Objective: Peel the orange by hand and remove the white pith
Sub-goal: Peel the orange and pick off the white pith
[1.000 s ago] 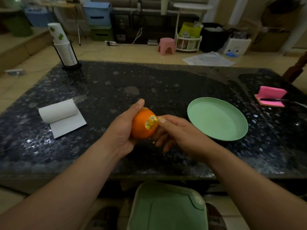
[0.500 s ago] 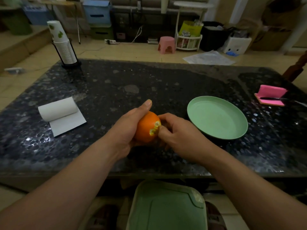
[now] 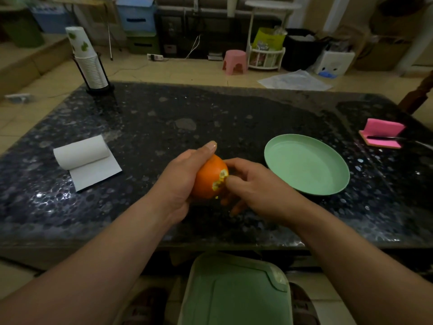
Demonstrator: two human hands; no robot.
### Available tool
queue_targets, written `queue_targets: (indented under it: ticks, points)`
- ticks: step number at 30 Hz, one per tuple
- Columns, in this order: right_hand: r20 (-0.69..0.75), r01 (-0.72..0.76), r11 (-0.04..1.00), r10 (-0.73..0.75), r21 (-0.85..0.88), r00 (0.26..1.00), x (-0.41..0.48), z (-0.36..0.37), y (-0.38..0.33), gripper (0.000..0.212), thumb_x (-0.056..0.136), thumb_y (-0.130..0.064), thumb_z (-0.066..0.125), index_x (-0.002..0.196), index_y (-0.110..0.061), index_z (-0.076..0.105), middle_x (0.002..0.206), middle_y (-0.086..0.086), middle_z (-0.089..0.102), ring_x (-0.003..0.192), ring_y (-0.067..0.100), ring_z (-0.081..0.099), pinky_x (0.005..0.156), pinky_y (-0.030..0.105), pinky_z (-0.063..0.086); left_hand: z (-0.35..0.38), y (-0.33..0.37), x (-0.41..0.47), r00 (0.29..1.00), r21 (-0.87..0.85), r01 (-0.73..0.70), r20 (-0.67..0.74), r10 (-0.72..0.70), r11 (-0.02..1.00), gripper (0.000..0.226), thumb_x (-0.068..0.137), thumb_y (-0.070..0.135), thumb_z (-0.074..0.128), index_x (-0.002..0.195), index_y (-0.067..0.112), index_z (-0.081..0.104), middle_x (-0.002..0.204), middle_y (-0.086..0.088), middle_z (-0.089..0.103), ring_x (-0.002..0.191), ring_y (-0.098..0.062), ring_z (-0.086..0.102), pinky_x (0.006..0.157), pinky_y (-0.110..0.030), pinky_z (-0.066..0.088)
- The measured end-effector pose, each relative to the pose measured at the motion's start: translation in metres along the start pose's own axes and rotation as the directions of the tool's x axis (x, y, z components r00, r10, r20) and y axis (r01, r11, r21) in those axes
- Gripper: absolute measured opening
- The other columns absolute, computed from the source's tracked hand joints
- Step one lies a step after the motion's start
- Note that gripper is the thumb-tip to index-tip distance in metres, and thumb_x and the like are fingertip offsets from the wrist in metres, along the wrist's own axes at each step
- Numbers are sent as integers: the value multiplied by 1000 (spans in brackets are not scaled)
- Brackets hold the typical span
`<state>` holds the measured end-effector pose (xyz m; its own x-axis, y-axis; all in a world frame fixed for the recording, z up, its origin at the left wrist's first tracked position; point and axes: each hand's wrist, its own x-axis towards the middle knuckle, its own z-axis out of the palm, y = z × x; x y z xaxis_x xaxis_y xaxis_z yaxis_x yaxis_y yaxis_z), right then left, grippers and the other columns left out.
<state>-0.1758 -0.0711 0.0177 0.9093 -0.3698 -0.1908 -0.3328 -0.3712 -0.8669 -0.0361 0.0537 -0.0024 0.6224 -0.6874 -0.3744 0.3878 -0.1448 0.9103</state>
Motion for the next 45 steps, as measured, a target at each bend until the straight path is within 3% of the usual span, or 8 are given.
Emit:
queue_targets:
  ticks: [10, 14, 20, 26, 29, 32, 35, 45]
  points:
    - [-85, 47, 983, -63, -176, 994, 5, 3, 8, 31, 100, -25, 59, 129, -28, 65, 82, 2, 76, 68, 17, 75, 69, 47, 65, 7, -11, 2, 1000, 63, -29, 0, 29, 998, 56, 67, 73, 82, 102, 30, 75, 115, -12, 75, 97, -31, 74, 73, -41, 60]
    - [-94, 68, 977, -89, -201, 992, 8, 3, 12, 33, 100, -20, 61, 132, -29, 65, 87, -2, 76, 71, 13, 73, 66, 35, 63, 6, -10, 3, 999, -17, 28, -17, -28, 999, 53, 80, 63, 81, 116, 25, 71, 117, -14, 76, 102, -32, 75, 88, -51, 64]
    - [-67, 66, 997, -64, 28, 996, 10, -6, 11, 38, 106, -6, 43, 131, -22, 67, 89, 8, 75, 77, 17, 71, 69, 33, 58, 2, 1, 4, 996, -166, 90, -15, -93, 982, 63, 81, 58, 82, 130, 20, 66, 113, -19, 78, 98, -37, 78, 94, -62, 59]
    - [-78, 96, 992, -89, 79, 993, 7, -4, 13, 32, 108, -46, 52, 129, -27, 68, 93, 2, 74, 80, 15, 73, 70, 33, 57, -1, 4, 3, 992, -176, 123, 32, -119, 977, 64, 84, 57, 81, 131, 16, 66, 114, -20, 78, 101, -37, 77, 99, -62, 57]
    - [-79, 87, 996, -85, 22, 993, 8, -1, 14, 30, 109, -42, 54, 132, -28, 67, 92, -3, 76, 78, 11, 73, 70, 30, 58, -2, 2, 4, 990, -188, 138, 4, -139, 972, 64, 81, 57, 83, 131, 19, 67, 114, -18, 78, 103, -38, 77, 96, -62, 59]
    - [-102, 62, 983, -44, 173, 994, 9, 1, 15, 26, 113, -29, 48, 126, -22, 69, 93, 5, 76, 79, 17, 73, 70, 33, 60, 0, 2, 3, 991, -235, 126, -4, -131, 964, 62, 85, 55, 80, 133, 19, 64, 109, -17, 79, 93, -33, 79, 89, -56, 63]
    - [-57, 2, 957, 15, 291, 998, 11, 7, 14, 27, 109, -39, 55, 124, -21, 68, 95, 8, 76, 80, 22, 75, 70, 37, 62, 2, 4, 3, 994, -286, 100, -19, -110, 953, 60, 88, 54, 77, 133, 16, 65, 104, -15, 79, 84, -28, 78, 78, -48, 66]
    - [-20, 63, 987, -61, 146, 998, 12, 6, 17, 33, 110, -33, 55, 141, -23, 59, 105, 6, 78, 91, 21, 78, 82, 47, 66, 3, 0, 6, 1000, -164, 6, -27, -10, 986, 63, 87, 60, 75, 130, 14, 67, 122, -19, 75, 97, -30, 74, 96, -52, 60]
